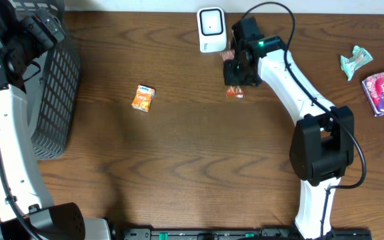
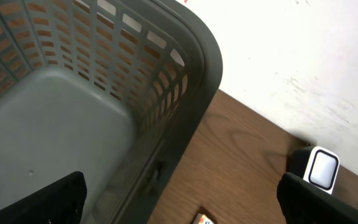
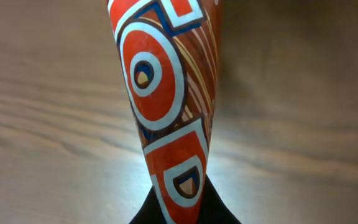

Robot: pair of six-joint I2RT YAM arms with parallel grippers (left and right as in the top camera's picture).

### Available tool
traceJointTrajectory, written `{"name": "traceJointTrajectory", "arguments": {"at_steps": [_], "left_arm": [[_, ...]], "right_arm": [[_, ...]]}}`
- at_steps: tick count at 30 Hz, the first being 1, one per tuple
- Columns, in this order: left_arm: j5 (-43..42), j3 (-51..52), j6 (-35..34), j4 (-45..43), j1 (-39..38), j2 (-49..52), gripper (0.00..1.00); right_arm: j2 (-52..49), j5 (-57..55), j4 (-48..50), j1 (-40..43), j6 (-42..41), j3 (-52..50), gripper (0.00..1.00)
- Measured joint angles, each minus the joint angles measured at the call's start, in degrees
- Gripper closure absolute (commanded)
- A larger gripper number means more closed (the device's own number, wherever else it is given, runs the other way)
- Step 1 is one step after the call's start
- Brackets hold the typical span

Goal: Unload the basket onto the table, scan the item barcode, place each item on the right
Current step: 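Hold the red-patterned bar in front of the white scanner, then carry the red bar right and drop it beside the wipes pack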

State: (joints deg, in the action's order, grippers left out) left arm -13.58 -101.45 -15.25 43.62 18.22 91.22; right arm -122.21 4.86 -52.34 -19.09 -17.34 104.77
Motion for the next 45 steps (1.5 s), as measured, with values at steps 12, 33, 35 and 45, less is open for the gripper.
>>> {"name": "traceJointTrajectory", "arguments": {"at_steps": [12,33,35,45], "left_arm": [[0.0,0.0,0.0,0.0,0.0,0.0,0.02],[0.0,0.0,0.0,-0.02,0.0,0.0,0.02],[0.0,0.0,-0.02,0.0,0.0,0.0,0.02],[0.0,0.0,-0.02,0.0,0.0,0.0,0.02]], "right_arm": [[-0.2,-1.6,32.48,-0.11,1.79,2.27,0.99],[-9.9,-3.41,42.62,1.49,-0.42,0.92,0.99],[-8.37,-5.09,40.79,3.13,-0.39,0.92,0.99],[1.4,-21.22,21.29,22.29,0.63,1.53,0.97]]}}
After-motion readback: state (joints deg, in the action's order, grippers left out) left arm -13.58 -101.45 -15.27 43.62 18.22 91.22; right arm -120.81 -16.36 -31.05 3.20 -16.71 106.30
